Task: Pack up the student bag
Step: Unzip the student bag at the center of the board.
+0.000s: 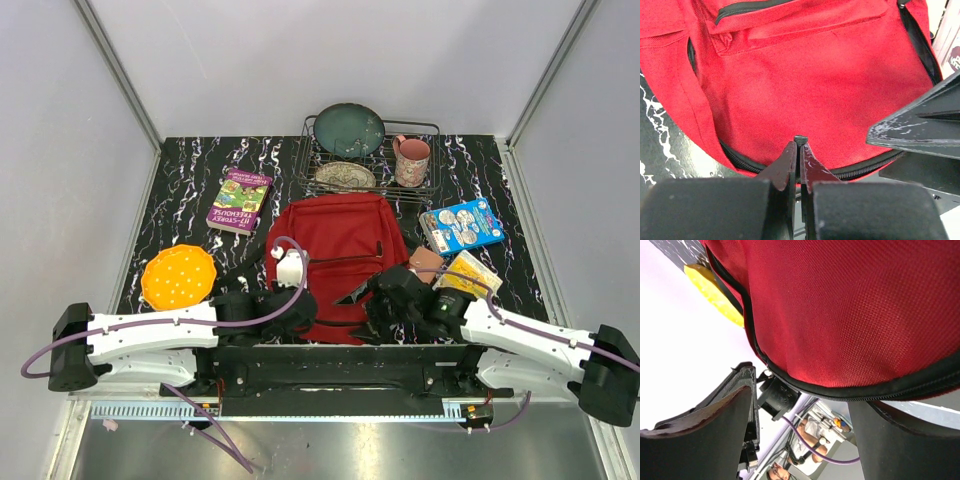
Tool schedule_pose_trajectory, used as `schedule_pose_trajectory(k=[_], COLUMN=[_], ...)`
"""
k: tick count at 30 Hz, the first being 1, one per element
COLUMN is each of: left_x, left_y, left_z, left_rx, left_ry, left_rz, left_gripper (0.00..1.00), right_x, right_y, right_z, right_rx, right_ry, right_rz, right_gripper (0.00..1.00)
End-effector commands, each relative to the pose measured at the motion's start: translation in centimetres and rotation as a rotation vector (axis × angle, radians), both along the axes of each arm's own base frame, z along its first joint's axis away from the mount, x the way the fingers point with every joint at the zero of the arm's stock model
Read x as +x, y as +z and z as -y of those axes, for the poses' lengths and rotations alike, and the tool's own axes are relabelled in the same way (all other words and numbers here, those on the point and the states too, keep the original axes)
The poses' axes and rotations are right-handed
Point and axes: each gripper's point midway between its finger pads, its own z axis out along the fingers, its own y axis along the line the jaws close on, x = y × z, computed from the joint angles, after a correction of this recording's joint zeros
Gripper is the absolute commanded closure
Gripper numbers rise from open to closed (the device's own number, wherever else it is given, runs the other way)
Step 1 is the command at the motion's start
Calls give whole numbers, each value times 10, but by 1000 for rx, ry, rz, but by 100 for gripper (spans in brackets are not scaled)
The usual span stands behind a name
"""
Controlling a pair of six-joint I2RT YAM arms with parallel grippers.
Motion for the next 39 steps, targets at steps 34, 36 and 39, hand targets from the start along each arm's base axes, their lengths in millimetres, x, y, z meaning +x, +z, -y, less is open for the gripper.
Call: schedule_pose_trajectory(k=[34,36,39], left_x=[31,40,56], left_y=[-59,-60,-61], left_z=[-122,-120,-119], left_rx=[6,30,50], left_ry=[421,408,414], left_rz=[-94,-87,-77], left_gripper=[100,100,100], right_x=[26,26,20], right_y=[12,30,41], right_z=[68,66,59], right_rx=[-71,-63,-60], right_ry=[-92,-47,33], right_rz=[477,555,598], right_gripper=[100,100,100])
